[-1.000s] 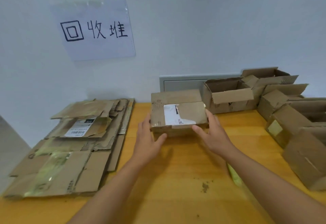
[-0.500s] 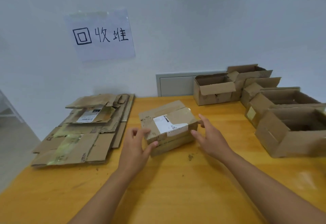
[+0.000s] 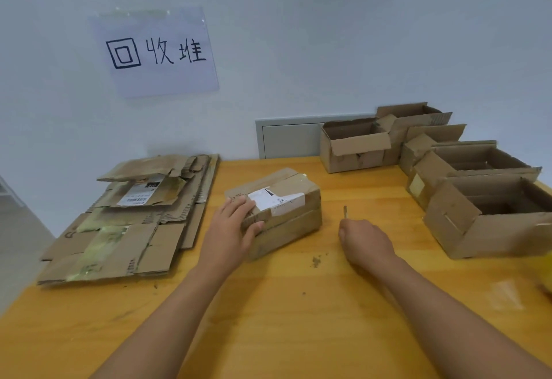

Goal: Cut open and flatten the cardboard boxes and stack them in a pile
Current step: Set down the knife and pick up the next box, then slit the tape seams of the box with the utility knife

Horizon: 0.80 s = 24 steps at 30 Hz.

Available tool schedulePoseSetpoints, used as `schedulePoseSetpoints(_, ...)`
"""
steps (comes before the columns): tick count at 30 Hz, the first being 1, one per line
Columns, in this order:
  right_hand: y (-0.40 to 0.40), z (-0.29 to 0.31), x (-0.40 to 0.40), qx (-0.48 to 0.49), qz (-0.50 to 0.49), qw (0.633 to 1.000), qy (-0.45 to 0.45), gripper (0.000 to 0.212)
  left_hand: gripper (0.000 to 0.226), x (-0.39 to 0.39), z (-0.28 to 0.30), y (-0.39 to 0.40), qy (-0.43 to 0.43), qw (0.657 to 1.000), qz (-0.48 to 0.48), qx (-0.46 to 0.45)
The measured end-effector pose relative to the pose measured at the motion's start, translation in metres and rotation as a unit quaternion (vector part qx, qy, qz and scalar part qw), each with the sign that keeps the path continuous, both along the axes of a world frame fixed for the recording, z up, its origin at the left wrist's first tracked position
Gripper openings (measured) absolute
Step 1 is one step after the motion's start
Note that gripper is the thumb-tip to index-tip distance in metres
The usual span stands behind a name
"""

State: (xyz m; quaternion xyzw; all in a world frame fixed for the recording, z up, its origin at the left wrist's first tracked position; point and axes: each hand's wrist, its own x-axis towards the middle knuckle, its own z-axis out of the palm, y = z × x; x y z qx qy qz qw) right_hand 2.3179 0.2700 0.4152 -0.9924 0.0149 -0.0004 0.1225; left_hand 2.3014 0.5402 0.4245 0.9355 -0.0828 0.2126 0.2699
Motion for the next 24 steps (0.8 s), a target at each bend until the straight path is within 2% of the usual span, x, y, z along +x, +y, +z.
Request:
schedulePoseSetpoints(2, 0.004, 0.003, -0.004, 0.148, 0.006, 0.986, -0.071, 0.032, 0.047, -0.003, 0.001, -0.003, -0.004, 0.999, 0.012, -0.044)
schedulePoseSetpoints(4, 0.011, 0.008, -0.009, 0.309, 0.01, 0.942, -0.132, 0.037, 0.043, -0.007, 0.004, -0.007, -0.02, 0.992, 0.019, -0.122)
schedulePoseSetpoints(7, 0.029, 0.018, -0.013, 0.498, 0.015, 0.86, -0.11, 0.065, 0.041, -0.018, 0.011, -0.019, -0.025, 0.959, 0.034, -0.279)
schedulePoseSetpoints(10, 0.047, 0.029, -0.016, 0.594, 0.055, 0.796, -0.102, 0.085, 0.031, -0.027, 0.008, -0.031, -0.011, 0.941, 0.019, -0.337)
schedulePoseSetpoints(12, 0.056, 0.034, -0.018, 0.589, 0.077, 0.795, -0.123, 0.088, 0.036, -0.03, -0.002, -0.035, 0.025, 0.946, -0.03, -0.322)
schedulePoseSetpoints(15, 0.061, 0.028, -0.02, 0.506, 0.104, 0.843, -0.149, 0.083, 0.075, -0.028, -0.019, -0.032, 0.095, 0.963, -0.064, -0.244)
schedulePoseSetpoints(17, 0.06, 0.02, -0.024, 0.479, 0.112, 0.857, -0.154, 0.081, 0.084, -0.029, -0.019, -0.031, 0.107, 0.965, -0.063, -0.23)
schedulePoseSetpoints(21, 0.055, 0.005, -0.031, 0.416, 0.131, 0.88, -0.188, 0.078, 0.088, -0.022, 0.006, -0.028, 0.022, 0.97, -0.057, -0.235)
schedulePoseSetpoints(24, 0.055, -0.001, -0.031, 0.39, 0.143, 0.888, -0.198, 0.077, 0.073, -0.006, 0.027, -0.021, -0.036, 0.979, -0.071, -0.189)
